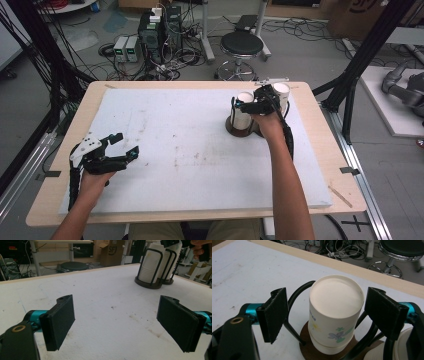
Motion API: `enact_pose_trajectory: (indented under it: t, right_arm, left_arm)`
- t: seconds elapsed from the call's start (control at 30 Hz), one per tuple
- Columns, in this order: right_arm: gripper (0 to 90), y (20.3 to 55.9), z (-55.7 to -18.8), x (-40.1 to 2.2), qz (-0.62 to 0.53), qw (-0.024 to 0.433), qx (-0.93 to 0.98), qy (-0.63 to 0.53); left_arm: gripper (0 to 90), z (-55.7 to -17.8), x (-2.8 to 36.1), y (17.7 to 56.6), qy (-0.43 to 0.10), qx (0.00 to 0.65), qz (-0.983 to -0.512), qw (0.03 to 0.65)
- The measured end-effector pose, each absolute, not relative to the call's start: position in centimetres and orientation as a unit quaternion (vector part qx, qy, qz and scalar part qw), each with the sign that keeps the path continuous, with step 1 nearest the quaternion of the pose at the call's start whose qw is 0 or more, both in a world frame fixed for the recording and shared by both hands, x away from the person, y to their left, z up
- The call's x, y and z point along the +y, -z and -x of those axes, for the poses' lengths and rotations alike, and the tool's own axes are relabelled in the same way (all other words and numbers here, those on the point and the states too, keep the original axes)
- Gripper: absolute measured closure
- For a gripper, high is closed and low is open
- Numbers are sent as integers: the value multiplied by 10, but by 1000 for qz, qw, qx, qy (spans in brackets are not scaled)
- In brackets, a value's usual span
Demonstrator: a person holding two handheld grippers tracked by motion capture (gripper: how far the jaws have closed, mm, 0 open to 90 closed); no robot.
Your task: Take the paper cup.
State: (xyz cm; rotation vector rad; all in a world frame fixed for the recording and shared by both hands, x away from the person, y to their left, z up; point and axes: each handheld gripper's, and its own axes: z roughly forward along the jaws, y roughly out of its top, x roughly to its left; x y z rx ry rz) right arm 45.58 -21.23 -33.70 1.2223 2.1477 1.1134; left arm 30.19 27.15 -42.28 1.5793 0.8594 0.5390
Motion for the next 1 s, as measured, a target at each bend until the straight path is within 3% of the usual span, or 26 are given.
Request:
enact_pose_trajectory:
  t: [0.43,0.53,1.0]
  right_arm:
    - [306,341,-459,-208,-452,228,776,-377]
    - [370,341,-459,-209,-460,225,772,-376]
    - [384,335,-455,-213,-454,234,768,-385]
  left_arm:
    - [147,-301,274,423,-232,371,-677,592]
    - [147,-301,274,422,-232,371,-676,593]
    - [147,-301,273,423,-231,371,-678,591]
